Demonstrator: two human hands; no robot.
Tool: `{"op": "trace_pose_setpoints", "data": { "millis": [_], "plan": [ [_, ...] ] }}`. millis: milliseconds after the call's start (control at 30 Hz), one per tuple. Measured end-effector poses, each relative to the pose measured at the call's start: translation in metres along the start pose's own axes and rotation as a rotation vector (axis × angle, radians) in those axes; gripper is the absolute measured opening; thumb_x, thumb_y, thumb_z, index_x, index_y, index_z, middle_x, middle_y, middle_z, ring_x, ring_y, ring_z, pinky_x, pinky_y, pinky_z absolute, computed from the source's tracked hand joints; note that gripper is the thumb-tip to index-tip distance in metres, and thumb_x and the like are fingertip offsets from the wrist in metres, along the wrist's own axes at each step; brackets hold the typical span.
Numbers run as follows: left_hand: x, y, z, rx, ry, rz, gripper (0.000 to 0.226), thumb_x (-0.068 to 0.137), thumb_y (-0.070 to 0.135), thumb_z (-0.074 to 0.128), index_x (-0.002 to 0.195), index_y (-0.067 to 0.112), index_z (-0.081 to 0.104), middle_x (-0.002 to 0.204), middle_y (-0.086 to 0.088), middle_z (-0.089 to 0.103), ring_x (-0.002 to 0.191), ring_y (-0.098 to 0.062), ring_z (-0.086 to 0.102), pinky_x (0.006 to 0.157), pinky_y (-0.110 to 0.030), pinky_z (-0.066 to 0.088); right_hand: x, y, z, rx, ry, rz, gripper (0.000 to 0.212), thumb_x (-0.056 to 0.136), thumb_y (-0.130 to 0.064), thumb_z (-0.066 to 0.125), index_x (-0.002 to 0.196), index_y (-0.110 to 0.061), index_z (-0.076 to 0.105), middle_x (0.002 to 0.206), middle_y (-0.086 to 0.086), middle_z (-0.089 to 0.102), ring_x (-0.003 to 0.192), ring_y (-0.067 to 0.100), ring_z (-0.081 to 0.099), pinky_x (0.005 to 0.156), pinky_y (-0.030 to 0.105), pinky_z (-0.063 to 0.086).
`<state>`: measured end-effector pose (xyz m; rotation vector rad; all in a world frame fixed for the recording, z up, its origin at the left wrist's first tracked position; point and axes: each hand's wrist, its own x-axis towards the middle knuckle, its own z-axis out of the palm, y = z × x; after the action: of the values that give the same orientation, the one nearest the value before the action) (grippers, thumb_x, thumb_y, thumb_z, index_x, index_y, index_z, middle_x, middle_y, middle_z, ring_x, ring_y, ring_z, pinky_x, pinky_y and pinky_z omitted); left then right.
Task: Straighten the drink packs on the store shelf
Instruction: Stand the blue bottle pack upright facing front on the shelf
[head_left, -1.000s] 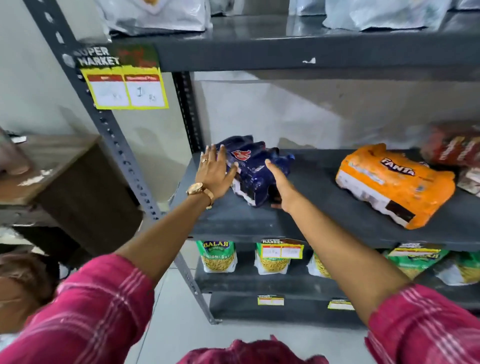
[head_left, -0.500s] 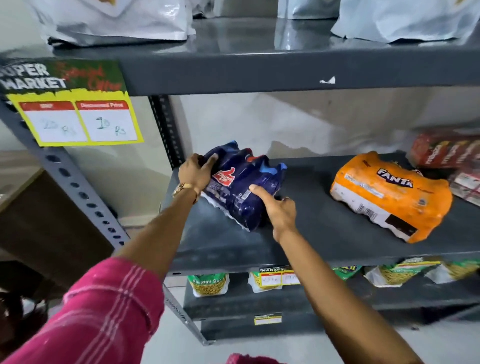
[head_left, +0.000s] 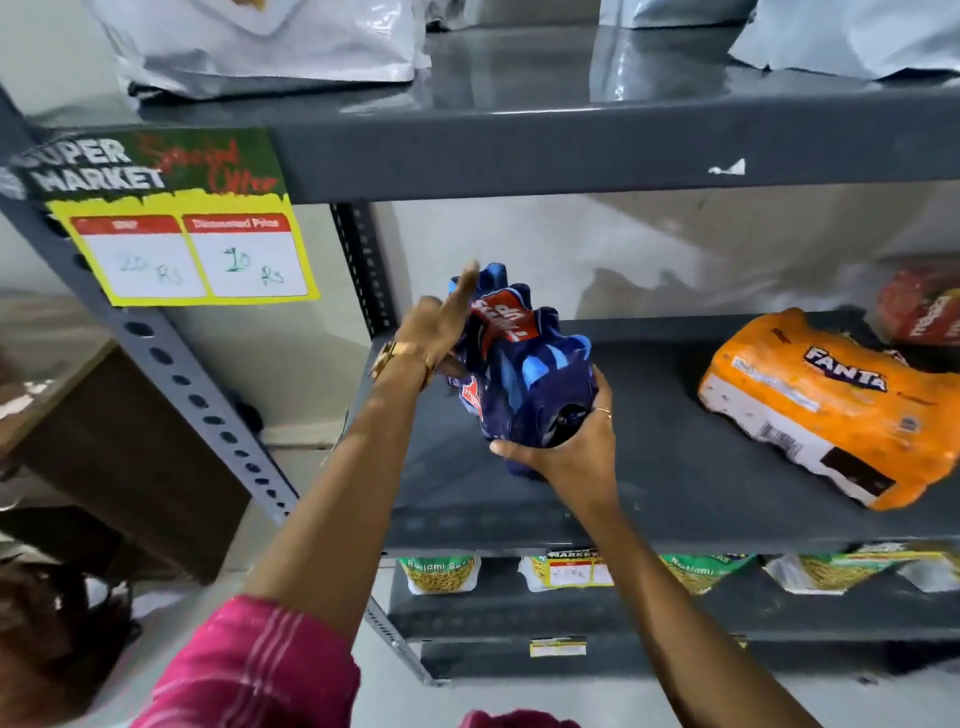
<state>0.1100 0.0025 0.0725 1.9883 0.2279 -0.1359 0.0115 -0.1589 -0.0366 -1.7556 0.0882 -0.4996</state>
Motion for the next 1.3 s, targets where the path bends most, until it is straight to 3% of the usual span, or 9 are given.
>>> {"op": "trace_pose_setpoints", "data": {
  "millis": [200,333,433,600,700,767,900,1100,1300],
  "plan": [
    [0.008,0.056,0.025,0.573,-0.257,0.059,0.099,0.035,0.081,0.071,0.109,0.016,0.06,0.104,-0.007,0.068,0.088,-0.03,0.069,0.079,-0.044,0.059,-0.056,-0.015,0.036,-0.056,0.0,0.017,0.131,0.038,-0.045,0.092,0.147,-0.025,0.023,0.143,0.002,0.042,0.132,0.02,0.045,0.107,0.041,0.045],
    [0.015,0.071,0.029,0.929,-0.557,0.321,0.073,0.039,0.069,0.081,0.096,0.027,0.066,0.095,0.009,0.072,0.088,-0.017,0.07,0.078,-0.033,0.057,-0.086,-0.022,0.056,-0.089,-0.248,-0.043,0.122,0.054,-0.053,0.082,0.15,-0.041,0.007,0.153,-0.014,0.016,0.139,-0.012,0.01,0.112,0.009,0.017],
    [0.009,0.074,0.026,1.006,-0.692,0.413,0.066,0.042,0.063,0.085,0.098,0.036,0.062,0.1,0.014,0.069,0.092,-0.014,0.067,0.084,-0.037,0.056,-0.078,-0.024,0.045,-0.087,-0.232,-0.106,0.098,0.067,-0.038,0.084,0.148,-0.024,0.03,0.15,-0.005,0.036,0.138,0.0,0.031,0.111,0.012,0.028],
    [-0.009,0.046,0.01,0.928,-0.366,0.525,0.11,0.041,0.079,0.072,0.136,0.033,0.042,0.14,0.002,0.051,0.127,-0.024,0.048,0.1,-0.039,0.039,-0.041,-0.006,-0.005,-0.074,0.281,0.089,0.066,0.058,-0.023,0.091,0.11,-0.02,0.05,0.109,0.0,0.05,0.106,0.026,0.053,0.092,0.037,0.049],
    [-0.028,-0.002,0.009,0.813,0.062,0.709,0.128,0.045,0.09,0.055,0.15,0.028,0.015,0.159,-0.006,0.02,0.148,-0.027,0.013,0.12,-0.052,0.002,-0.018,0.01,-0.027,-0.14,0.319,0.125,0.082,0.054,-0.025,0.093,0.119,-0.005,0.047,0.114,0.003,0.045,0.108,0.03,0.052,0.096,0.049,0.046],
    [-0.039,-0.039,0.016,0.389,0.24,0.6,0.139,0.043,0.081,0.069,0.152,0.022,0.004,0.16,-0.01,0.011,0.148,-0.026,0.008,0.118,-0.043,0.008,-0.001,0.02,-0.041,-0.083,0.21,0.172,0.082,0.058,-0.021,0.092,0.125,-0.004,0.047,0.121,0.011,0.056,0.11,0.029,0.059,0.097,0.048,0.049],
    [-0.05,-0.097,0.027,-0.09,0.057,0.227,0.123,0.038,0.062,0.084,0.138,0.017,0.03,0.136,-0.004,0.051,0.125,-0.02,0.051,0.108,-0.043,0.042,0.009,0.036,-0.057,-0.158,-0.123,0.242,0.033,0.071,-0.033,0.083,0.095,-0.029,0.06,0.107,0.005,0.073,0.095,0.016,0.069,0.08,0.032,0.056],
    [-0.064,-0.136,0.023,0.009,-0.015,0.248,0.1,0.034,0.048,0.093,0.114,0.029,0.036,0.111,0.014,0.056,0.105,-0.01,0.055,0.093,-0.029,0.05,-0.001,0.034,-0.067,-0.157,-0.359,0.256,0.107,0.031,-0.055,0.094,0.122,-0.035,0.041,0.117,-0.022,0.06,0.114,0.006,0.058,0.095,0.028,0.048],
    [-0.111,-0.169,0.017,0.186,0.094,0.307,0.106,0.035,0.042,0.095,0.122,0.023,0.038,0.12,-0.001,0.061,0.105,-0.013,0.055,0.089,-0.028,0.049,-0.038,0.029,-0.087,-0.362,-0.454,0.219,0.103,0.033,-0.043,0.097,0.115,-0.043,0.035,0.111,-0.018,0.06,0.11,0.006,0.056,0.088,0.018,0.045]
  ]
}}
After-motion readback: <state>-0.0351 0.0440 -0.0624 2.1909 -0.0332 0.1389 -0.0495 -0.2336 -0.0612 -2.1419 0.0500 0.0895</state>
